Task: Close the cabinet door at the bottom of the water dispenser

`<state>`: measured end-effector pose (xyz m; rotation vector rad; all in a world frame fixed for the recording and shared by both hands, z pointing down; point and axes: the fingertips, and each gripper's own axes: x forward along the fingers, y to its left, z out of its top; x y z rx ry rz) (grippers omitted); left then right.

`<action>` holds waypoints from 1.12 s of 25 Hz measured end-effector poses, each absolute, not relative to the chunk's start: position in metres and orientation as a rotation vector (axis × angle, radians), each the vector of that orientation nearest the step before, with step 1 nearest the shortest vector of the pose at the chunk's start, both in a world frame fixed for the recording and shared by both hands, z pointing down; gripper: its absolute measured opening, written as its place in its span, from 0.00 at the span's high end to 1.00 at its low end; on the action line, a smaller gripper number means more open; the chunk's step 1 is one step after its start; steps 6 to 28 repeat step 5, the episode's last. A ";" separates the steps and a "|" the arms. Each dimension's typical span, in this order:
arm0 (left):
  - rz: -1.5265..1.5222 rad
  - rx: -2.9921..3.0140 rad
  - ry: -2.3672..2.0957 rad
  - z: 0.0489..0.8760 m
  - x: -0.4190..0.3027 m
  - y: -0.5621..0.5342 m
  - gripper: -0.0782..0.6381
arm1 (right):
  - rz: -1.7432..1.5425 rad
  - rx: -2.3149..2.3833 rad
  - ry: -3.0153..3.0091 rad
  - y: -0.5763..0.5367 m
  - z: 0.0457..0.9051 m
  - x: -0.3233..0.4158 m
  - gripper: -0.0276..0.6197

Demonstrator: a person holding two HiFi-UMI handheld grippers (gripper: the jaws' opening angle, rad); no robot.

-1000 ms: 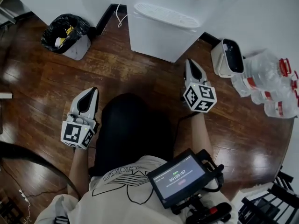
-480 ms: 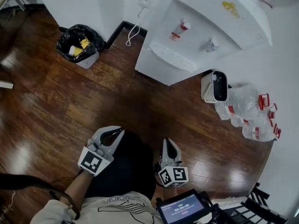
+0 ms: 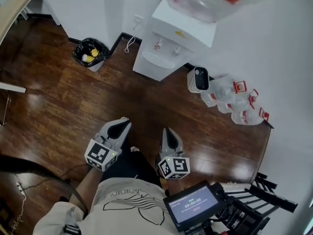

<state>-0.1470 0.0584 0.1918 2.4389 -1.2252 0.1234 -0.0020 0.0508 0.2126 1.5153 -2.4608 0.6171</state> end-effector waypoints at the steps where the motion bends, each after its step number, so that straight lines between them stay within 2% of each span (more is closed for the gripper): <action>1: 0.107 2.442 -1.237 0.166 -0.142 0.063 0.86 | 0.588 1.525 -2.476 0.055 0.184 -0.001 0.96; 5: 0.052 2.426 -1.286 0.072 -0.107 0.097 0.86 | 0.493 1.458 -2.532 0.086 0.074 0.016 0.96; 28: 0.052 2.426 -1.286 0.072 -0.107 0.097 0.86 | 0.493 1.458 -2.532 0.086 0.074 0.016 0.96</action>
